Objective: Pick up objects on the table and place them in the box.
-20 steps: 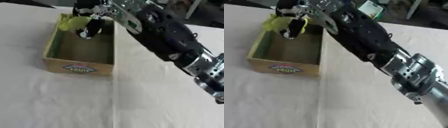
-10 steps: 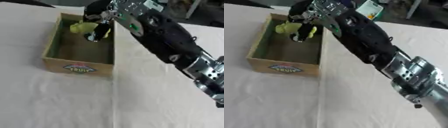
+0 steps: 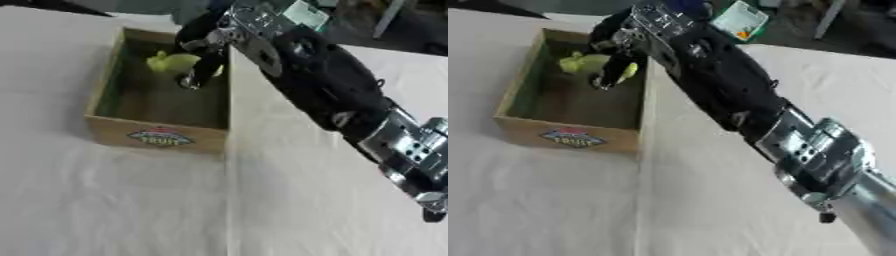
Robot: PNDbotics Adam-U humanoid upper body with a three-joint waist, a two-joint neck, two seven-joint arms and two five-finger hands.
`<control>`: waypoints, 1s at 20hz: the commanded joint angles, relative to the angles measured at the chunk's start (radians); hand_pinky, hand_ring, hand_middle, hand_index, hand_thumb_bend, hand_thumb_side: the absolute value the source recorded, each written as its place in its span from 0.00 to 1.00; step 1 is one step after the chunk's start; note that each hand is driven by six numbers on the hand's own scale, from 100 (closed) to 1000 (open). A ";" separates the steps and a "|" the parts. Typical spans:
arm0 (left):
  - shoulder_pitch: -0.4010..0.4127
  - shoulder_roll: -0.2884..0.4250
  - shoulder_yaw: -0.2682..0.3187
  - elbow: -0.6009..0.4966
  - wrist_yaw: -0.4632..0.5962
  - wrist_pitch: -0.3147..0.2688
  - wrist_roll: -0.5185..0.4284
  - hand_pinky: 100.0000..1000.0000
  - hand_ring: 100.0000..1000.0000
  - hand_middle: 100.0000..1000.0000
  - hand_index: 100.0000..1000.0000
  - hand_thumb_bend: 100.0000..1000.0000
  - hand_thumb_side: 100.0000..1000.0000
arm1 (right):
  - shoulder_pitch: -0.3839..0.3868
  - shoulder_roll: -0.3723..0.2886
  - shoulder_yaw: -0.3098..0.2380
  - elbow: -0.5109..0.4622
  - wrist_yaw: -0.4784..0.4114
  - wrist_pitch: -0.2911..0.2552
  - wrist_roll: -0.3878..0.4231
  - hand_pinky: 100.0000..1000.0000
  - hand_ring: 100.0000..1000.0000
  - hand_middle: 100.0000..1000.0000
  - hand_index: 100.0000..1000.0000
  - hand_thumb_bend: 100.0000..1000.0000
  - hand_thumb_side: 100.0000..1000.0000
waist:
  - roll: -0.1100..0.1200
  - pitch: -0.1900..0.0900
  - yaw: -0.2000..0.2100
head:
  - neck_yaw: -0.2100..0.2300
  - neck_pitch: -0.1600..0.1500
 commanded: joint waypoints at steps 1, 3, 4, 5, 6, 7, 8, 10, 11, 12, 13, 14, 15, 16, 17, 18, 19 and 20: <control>-0.005 0.013 0.004 -0.022 -0.001 0.004 0.000 0.44 0.45 0.48 0.66 0.00 0.57 | -0.013 0.003 -0.033 0.036 0.042 -0.005 -0.001 0.91 0.93 0.91 0.94 0.00 0.97 | 0.013 -0.015 0.002 | -0.004 -0.003; -0.005 0.012 0.004 -0.022 -0.002 0.005 0.000 0.44 0.45 0.48 0.66 0.00 0.57 | -0.010 0.010 -0.045 0.060 0.061 0.000 -0.004 0.93 0.96 0.93 1.00 0.00 1.00 | 0.014 -0.014 0.003 | -0.004 -0.003; -0.005 0.011 0.005 -0.022 -0.001 0.005 0.000 0.44 0.45 0.48 0.66 0.00 0.57 | -0.009 0.013 -0.051 0.072 0.068 0.000 -0.001 0.94 0.96 0.94 1.00 0.00 1.00 | 0.014 -0.014 0.003 | -0.005 -0.002; -0.005 0.011 0.005 -0.022 -0.001 0.005 0.000 0.44 0.45 0.48 0.66 0.00 0.57 | -0.008 0.016 -0.058 0.083 0.073 -0.001 0.003 0.95 0.97 0.94 1.00 0.08 1.00 | 0.014 -0.014 0.004 | -0.005 -0.002; -0.005 0.011 0.005 -0.022 -0.001 0.005 0.000 0.44 0.45 0.48 0.66 0.00 0.57 | -0.008 0.018 -0.063 0.091 0.076 -0.005 0.007 0.96 0.98 0.95 1.00 0.13 1.00 | 0.014 -0.014 0.004 | -0.005 -0.003; -0.006 0.010 0.005 -0.022 -0.001 0.005 0.001 0.44 0.45 0.48 0.66 0.00 0.57 | -0.008 0.020 -0.068 0.097 0.076 -0.010 0.012 0.97 0.99 0.96 1.00 0.24 1.00 | 0.014 -0.013 0.003 | -0.004 -0.003; -0.006 0.010 0.005 -0.022 -0.001 0.005 0.001 0.44 0.45 0.48 0.66 0.00 0.57 | -0.008 0.022 -0.072 0.103 0.075 -0.016 0.019 0.98 1.00 0.96 1.00 0.29 1.00 | 0.014 -0.013 0.003 | -0.004 -0.003; -0.006 0.010 0.005 -0.022 -0.002 0.006 0.000 0.44 0.45 0.48 0.66 0.00 0.57 | -0.009 0.024 -0.079 0.111 0.072 -0.028 0.037 0.98 1.00 0.97 1.00 0.30 1.00 | 0.015 -0.013 0.003 | -0.004 -0.003; -0.006 0.009 0.005 -0.022 -0.002 0.007 0.000 0.44 0.45 0.48 0.66 0.00 0.57 | -0.010 0.025 -0.081 0.114 0.071 -0.031 0.043 1.00 1.00 0.98 1.00 0.40 0.96 | 0.015 -0.012 0.003 | -0.004 -0.003; -0.006 0.009 0.005 -0.022 -0.002 0.008 0.000 0.44 0.45 0.48 0.66 0.00 0.57 | -0.008 0.027 -0.082 0.118 0.070 -0.037 0.053 1.00 1.00 0.98 1.00 0.41 0.96 | 0.015 -0.012 0.004 | -0.005 -0.004; -0.006 0.008 0.005 -0.022 -0.003 0.009 0.000 0.44 0.45 0.48 0.66 0.00 0.57 | -0.008 0.027 -0.084 0.120 0.070 -0.041 0.063 1.00 1.00 0.98 1.00 0.41 0.95 | 0.015 -0.012 0.004 | -0.005 -0.004; -0.006 0.008 0.005 -0.022 -0.003 0.010 0.000 0.44 0.45 0.48 0.66 0.00 0.57 | -0.008 0.028 -0.087 0.121 0.071 -0.043 0.073 1.00 1.00 0.99 1.00 0.44 0.95 | 0.016 -0.012 0.005 | -0.005 -0.004; -0.006 0.007 0.005 -0.022 -0.003 0.011 0.000 0.44 0.45 0.48 0.66 0.00 0.57 | -0.008 0.027 -0.091 0.121 0.072 -0.043 0.082 1.00 1.00 0.99 1.00 0.46 0.94 | 0.016 -0.012 0.005 | -0.005 -0.004; -0.006 0.007 0.005 -0.022 -0.004 0.011 0.001 0.44 0.45 0.48 0.66 0.00 0.56 | -0.008 0.026 -0.094 0.119 0.074 -0.041 0.091 1.00 1.00 0.99 1.00 0.46 0.94 | 0.016 -0.013 0.005 | -0.004 -0.005; -0.006 0.007 0.006 -0.022 -0.004 0.011 0.001 0.44 0.45 0.48 0.66 0.00 0.56 | -0.009 0.024 -0.097 0.115 0.075 -0.038 0.096 1.00 1.00 0.98 1.00 0.45 0.95 | 0.016 -0.013 0.005 | -0.004 -0.005; -0.005 0.007 0.006 -0.022 -0.004 0.011 0.002 0.44 0.45 0.48 0.66 0.00 0.56 | -0.011 0.020 -0.102 0.104 0.075 -0.033 0.095 1.00 1.00 0.98 1.00 0.43 0.96 | 0.017 -0.013 0.004 | -0.003 -0.004; -0.005 0.008 0.007 -0.022 -0.004 0.011 0.003 0.44 0.45 0.48 0.66 0.00 0.56 | -0.011 0.016 -0.104 0.093 0.072 -0.029 0.092 1.00 1.00 0.97 1.00 0.41 0.96 | 0.017 -0.014 0.004 | -0.002 -0.004; -0.004 0.008 0.007 -0.022 -0.004 0.011 0.004 0.44 0.45 0.48 0.66 0.00 0.56 | -0.013 0.009 -0.107 0.080 0.067 -0.025 0.089 1.00 1.00 0.97 1.00 0.40 0.97 | 0.018 -0.014 0.003 | -0.001 -0.003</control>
